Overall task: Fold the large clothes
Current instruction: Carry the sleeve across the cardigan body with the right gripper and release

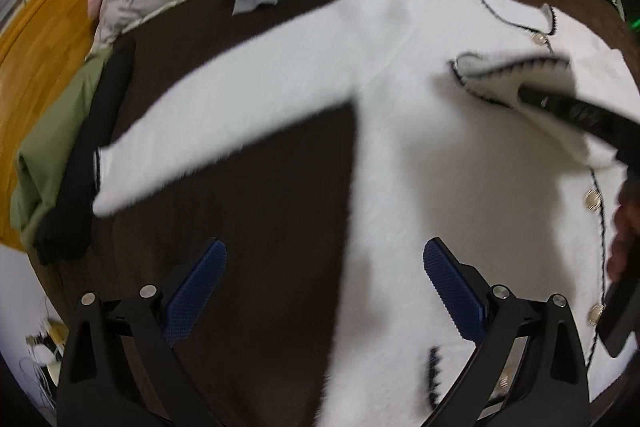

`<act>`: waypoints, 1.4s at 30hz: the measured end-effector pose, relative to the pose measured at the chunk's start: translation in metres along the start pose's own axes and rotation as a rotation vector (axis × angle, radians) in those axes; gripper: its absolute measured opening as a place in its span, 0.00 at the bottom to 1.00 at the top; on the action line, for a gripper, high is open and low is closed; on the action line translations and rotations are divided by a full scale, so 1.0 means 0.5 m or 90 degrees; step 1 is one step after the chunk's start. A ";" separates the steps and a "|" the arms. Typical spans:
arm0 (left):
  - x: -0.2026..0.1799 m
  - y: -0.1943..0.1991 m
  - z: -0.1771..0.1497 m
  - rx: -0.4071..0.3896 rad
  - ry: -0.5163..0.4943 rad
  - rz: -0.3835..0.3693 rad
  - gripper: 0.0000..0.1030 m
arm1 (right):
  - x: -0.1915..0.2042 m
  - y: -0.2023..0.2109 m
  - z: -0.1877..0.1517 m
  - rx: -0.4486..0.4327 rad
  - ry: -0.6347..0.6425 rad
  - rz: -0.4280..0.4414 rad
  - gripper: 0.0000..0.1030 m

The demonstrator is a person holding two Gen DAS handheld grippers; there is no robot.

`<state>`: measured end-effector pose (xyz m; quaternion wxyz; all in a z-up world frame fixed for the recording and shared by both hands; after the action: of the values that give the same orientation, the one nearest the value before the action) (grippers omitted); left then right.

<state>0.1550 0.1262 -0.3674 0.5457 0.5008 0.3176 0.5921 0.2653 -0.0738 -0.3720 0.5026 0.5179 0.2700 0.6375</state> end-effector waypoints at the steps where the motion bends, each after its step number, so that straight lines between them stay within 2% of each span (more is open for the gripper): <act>1: 0.004 -0.004 -0.008 0.003 0.006 -0.002 0.94 | -0.002 -0.009 -0.010 0.006 -0.010 0.001 0.17; 6: 0.015 -0.011 -0.025 0.002 0.022 -0.008 0.94 | 0.005 -0.017 -0.027 -0.012 -0.020 -0.007 0.17; 15: 0.034 0.010 -0.010 -0.013 0.032 -0.010 0.94 | -0.009 -0.028 -0.022 -0.003 -0.015 -0.015 0.18; 17: 0.041 0.024 -0.004 -0.015 0.030 -0.006 0.94 | -0.004 -0.027 -0.022 0.012 -0.025 0.001 0.37; 19: 0.052 0.043 0.003 -0.019 0.034 0.000 0.94 | 0.015 -0.017 -0.018 0.033 -0.032 0.025 0.65; 23: 0.074 0.093 0.024 -0.029 0.039 0.013 0.94 | 0.039 0.073 0.020 -0.022 -0.013 0.041 0.72; 25: 0.073 0.120 0.042 -0.041 0.034 0.010 0.94 | 0.029 0.119 0.049 -0.045 -0.024 0.040 0.80; 30: 0.022 0.165 0.100 -0.073 0.020 -0.024 0.94 | -0.064 0.221 0.139 -0.089 -0.040 -0.004 0.80; 32: -0.026 0.171 0.132 -0.088 0.017 -0.053 0.94 | -0.144 0.253 0.176 -0.095 -0.022 -0.057 0.80; 36: -0.136 0.155 0.189 -0.112 0.010 -0.107 0.94 | -0.251 0.260 0.190 -0.091 -0.008 -0.117 0.82; 38: -0.194 0.135 0.210 -0.119 0.002 -0.122 0.94 | -0.312 0.247 0.189 -0.085 -0.007 -0.144 0.82; 42: -0.287 0.083 0.245 -0.134 0.002 -0.133 0.94 | -0.410 0.210 0.182 -0.067 -0.037 -0.159 0.82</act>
<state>0.2425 -0.0415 -0.3283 0.6534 0.4044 0.3051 0.5626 0.3038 -0.3150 -0.3319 0.6123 0.4713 0.2838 0.5678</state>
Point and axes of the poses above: each gripper's, at about its wrist camera, not at the fingertips, and y roughly against the way its jaws point, x to its left, z to its top, the point moved 9 cm from there along -y, roughly the way its jaws point, and after that the axes turned 9 degrees about -y, right-handed, at the moved point
